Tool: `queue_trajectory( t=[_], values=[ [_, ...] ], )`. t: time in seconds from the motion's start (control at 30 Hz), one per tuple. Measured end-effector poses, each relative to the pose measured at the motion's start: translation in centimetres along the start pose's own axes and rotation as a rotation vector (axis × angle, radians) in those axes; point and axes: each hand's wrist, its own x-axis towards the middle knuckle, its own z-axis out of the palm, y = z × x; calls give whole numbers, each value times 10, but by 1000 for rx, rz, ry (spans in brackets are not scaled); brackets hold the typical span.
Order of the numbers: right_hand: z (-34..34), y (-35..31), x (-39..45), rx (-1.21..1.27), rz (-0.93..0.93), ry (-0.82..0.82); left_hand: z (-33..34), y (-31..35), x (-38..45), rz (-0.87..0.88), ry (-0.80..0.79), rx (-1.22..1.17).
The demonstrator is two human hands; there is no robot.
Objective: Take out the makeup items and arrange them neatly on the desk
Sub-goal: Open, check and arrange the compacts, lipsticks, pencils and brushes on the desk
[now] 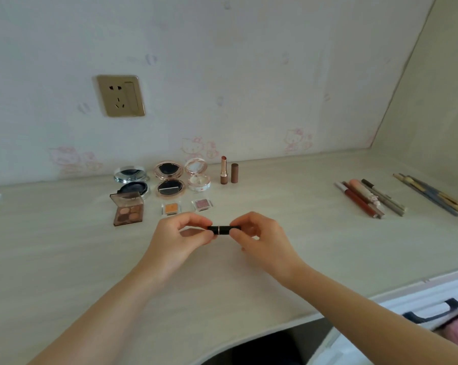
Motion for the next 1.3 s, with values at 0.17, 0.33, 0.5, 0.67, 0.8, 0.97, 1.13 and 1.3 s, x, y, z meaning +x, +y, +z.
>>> queue_trajectory(
  t=[0.17, 0.33, 0.5, 0.67, 0.8, 0.97, 1.13, 1.3],
  values=[
    [5, -6, 5, 254, 135, -25, -3, -7, 4, 82, 14, 128],
    [10, -5, 9, 162, 150, -9, -2, -11, 8, 207, 19, 354],
    [14, -8, 10, 116, 111, -64, -3, -15, 7, 283, -107, 508],
    [16, -9, 11, 71, 26, -94, -2, -12, 6, 302, -150, 594],
    [17, -10, 11, -10, -55, -101, 0, -13, 4, 284, -211, 714],
    [13, -13, 13, -104, -115, -140, -3, -14, 3, 266, -284, 787],
    [7, -17, 13, -73, -105, -182, -9, -13, 3, 295, -308, 715],
    [5, -22, 12, 78, -28, -207, -7, -13, 3, 298, -273, 673]
  ],
)
